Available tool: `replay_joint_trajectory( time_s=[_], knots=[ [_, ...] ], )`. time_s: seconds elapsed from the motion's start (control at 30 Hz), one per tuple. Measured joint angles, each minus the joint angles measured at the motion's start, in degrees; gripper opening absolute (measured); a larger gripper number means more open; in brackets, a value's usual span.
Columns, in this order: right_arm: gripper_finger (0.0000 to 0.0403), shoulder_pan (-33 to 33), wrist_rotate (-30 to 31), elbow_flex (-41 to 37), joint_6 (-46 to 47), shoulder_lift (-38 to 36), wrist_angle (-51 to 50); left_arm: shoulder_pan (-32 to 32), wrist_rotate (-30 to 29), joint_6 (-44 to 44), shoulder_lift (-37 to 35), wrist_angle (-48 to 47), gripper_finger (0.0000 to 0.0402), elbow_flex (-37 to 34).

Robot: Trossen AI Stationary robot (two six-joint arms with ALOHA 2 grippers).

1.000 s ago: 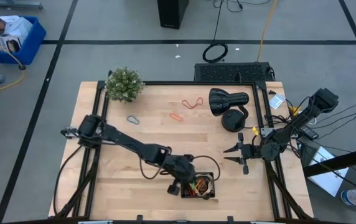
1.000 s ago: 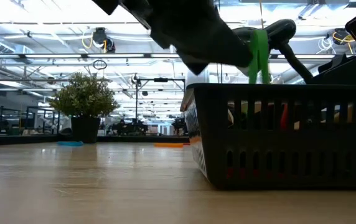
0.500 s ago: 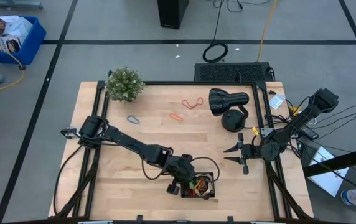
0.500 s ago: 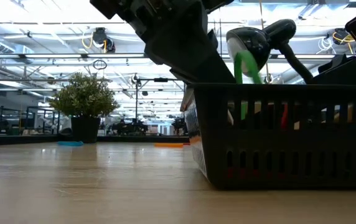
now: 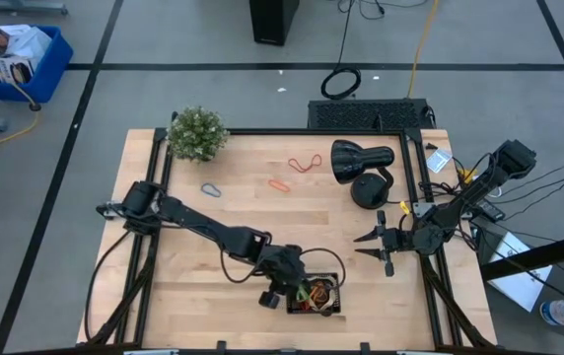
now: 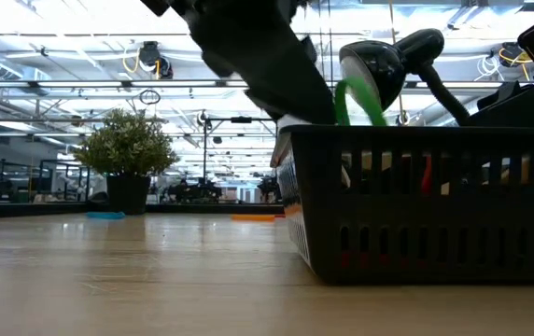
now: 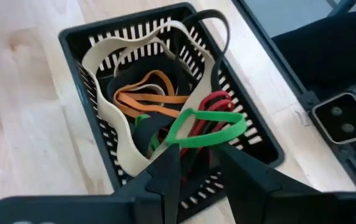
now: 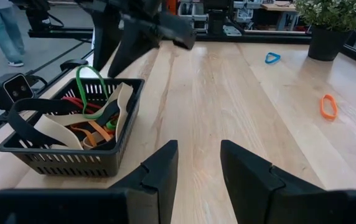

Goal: Pick and place rubber bands into bin
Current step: Put the green rubber band into the black bin, then put the blue rubber band into the black bin

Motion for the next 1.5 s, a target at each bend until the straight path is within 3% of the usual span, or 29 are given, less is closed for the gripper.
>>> replay_joint_trajectory(
  time_s=[0.2,0.37,0.63,0.97,1.07,1.3,1.5],
  knots=[
    [0.0116,0.0,0.0,0.0,0.0,0.0,-0.4,0.3,-0.3,0.5,-3.5,-4.6,0.0120,0.0],
    [0.0116,0.0,0.0,0.0,0.0,0.0,-0.4,1.6,-1.4,0.6,-8.1,-14.4,0.0120,0.0],
    [0.0116,0.0,0.0,0.0,0.0,0.0,-0.5,5.2,-15.4,-0.9,-16.3,-35.2,0.0120,0.0],
    [0.0116,0.0,0.0,0.0,0.0,0.0,-0.9,14.0,-23.4,-6.5,-21.5,-58.5,0.0120,0.0],
    [0.0116,0.0,0.0,0.0,0.0,0.0,-1.0,16.9,-27.1,-2.5,-21.9,-59.6,0.0120,-1.5],
    [0.0116,0.0,0.0,0.0,0.0,0.0,-1.1,23.7,-26.5,12.0,-21.9,-57.6,0.0120,-10.2],
    [0.0116,0.0,0.1,0.0,-1.8,0.0,-1.2,30.9,-25.4,17.1,-21.8,-53.1,0.0120,-19.2]
  ],
)
